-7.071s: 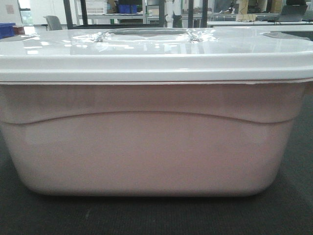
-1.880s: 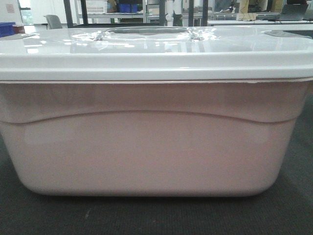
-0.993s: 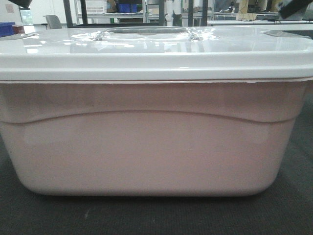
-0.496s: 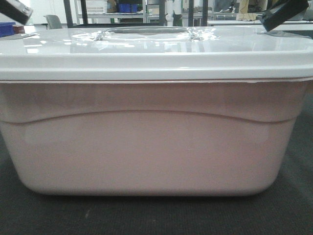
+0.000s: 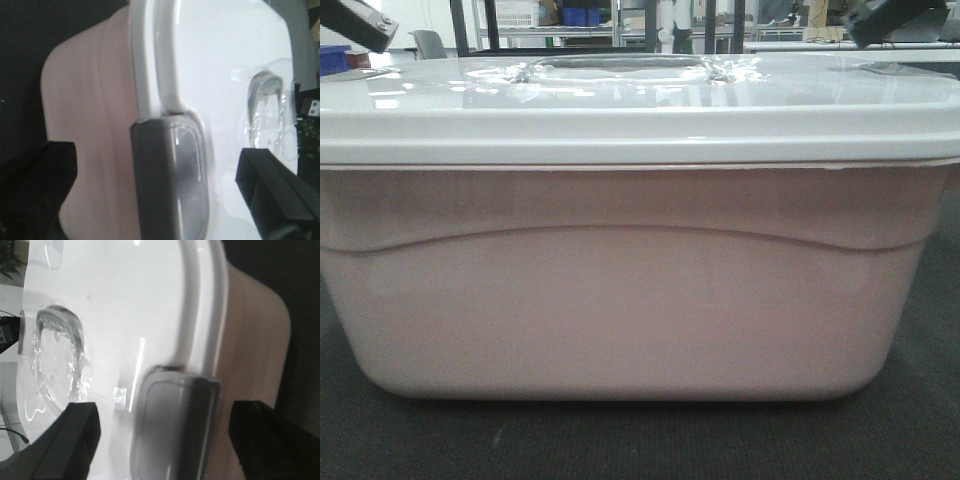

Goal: Grab white bin and place on right shelf
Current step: 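Lower both grippers onto the bin's lid rim at its two ends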

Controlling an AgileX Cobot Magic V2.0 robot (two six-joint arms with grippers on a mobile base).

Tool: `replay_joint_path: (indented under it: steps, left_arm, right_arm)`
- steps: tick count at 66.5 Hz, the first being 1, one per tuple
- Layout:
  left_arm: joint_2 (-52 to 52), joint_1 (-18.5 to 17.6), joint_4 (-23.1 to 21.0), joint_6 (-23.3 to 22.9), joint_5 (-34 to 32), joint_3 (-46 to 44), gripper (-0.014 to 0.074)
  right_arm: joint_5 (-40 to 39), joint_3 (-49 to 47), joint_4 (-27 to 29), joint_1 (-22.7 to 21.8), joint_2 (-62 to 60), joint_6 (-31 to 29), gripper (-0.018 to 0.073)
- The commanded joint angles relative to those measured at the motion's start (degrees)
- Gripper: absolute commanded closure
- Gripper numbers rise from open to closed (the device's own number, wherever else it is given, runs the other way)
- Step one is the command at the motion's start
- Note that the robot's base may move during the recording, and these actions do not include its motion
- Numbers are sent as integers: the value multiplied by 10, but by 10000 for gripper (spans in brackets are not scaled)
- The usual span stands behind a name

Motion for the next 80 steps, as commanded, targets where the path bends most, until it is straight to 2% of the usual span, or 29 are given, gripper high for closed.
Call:
replay_joint_path:
  steps: [1, 20, 60, 70, 74, 80]
  left_arm:
    - [-16, -4, -53, -11, 68, -12, 51]
    - [-16, -49, -41, -14, 67, -12, 51]
    - [-16, -48, -31, -14, 65, -12, 51]
    - [-16, -48, -29, -14, 65, -12, 95]
    - [-16, -48, -28, -14, 66, -12, 122]
    - [-16, -48, -28, -14, 66, -12, 161]
  right_arm:
    - [81, -10, 45, 14, -21, -9, -65]
    - [79, -10, 46, 14, -20, -5, -65]
    - [61, -10, 46, 14, -20, -5, -62]
    - [59, -10, 46, 14, -20, -4, -60]
    - [58, -10, 46, 14, -20, -4, -34]
    - [55, -10, 46, 15, -20, -3, 54]
